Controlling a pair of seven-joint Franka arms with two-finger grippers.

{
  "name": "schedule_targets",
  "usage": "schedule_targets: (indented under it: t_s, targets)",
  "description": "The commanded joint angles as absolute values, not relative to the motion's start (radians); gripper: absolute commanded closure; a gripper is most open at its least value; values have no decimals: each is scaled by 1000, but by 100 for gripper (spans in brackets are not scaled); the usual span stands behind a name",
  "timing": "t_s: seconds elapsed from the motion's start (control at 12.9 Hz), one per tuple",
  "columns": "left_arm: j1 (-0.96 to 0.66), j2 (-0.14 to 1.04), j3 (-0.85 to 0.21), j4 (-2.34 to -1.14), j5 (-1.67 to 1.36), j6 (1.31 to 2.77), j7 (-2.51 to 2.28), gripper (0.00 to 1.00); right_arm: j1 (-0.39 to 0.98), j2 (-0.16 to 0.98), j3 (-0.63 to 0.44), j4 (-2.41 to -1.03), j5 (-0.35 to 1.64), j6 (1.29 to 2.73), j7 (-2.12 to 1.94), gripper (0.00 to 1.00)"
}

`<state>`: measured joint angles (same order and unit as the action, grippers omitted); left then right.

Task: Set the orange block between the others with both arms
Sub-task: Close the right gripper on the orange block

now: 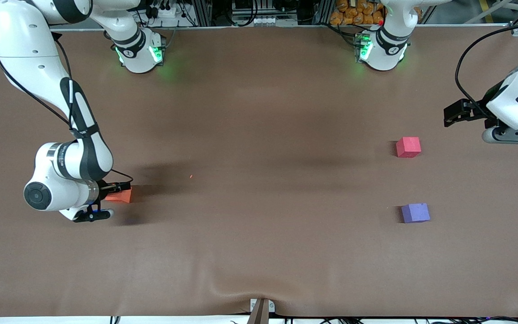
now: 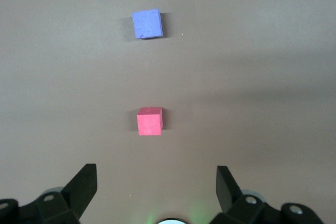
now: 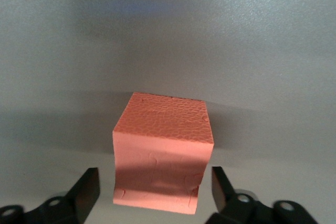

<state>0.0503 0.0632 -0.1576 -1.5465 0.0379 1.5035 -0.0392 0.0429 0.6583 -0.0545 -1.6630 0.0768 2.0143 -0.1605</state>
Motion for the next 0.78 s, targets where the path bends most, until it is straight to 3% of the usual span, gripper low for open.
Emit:
schedule_targets:
  t_s: [0.0, 0.08, 0.16, 0.39, 0.7]
  targets:
    - [54, 66, -158, -1532, 15, 1483, -15, 0, 35, 660, -51, -1660, 92, 2048, -152, 54]
    - [54, 66, -158, -1532, 15, 1483, -17, 0, 35, 660, -51, -1658, 92, 2051, -152, 67]
    - [54, 66, -158, -1532, 15, 1483, -15, 0, 37, 660, -51, -1657, 94, 2052, -152, 72]
    - [54, 66, -158, -1532, 15, 1483, -17, 0, 51, 643, -49, -1611, 94, 2049, -144, 72]
    - [55, 64, -158, -1532, 15, 1483, -15, 0, 182, 588, -48, -1572, 107, 2052, -95, 72]
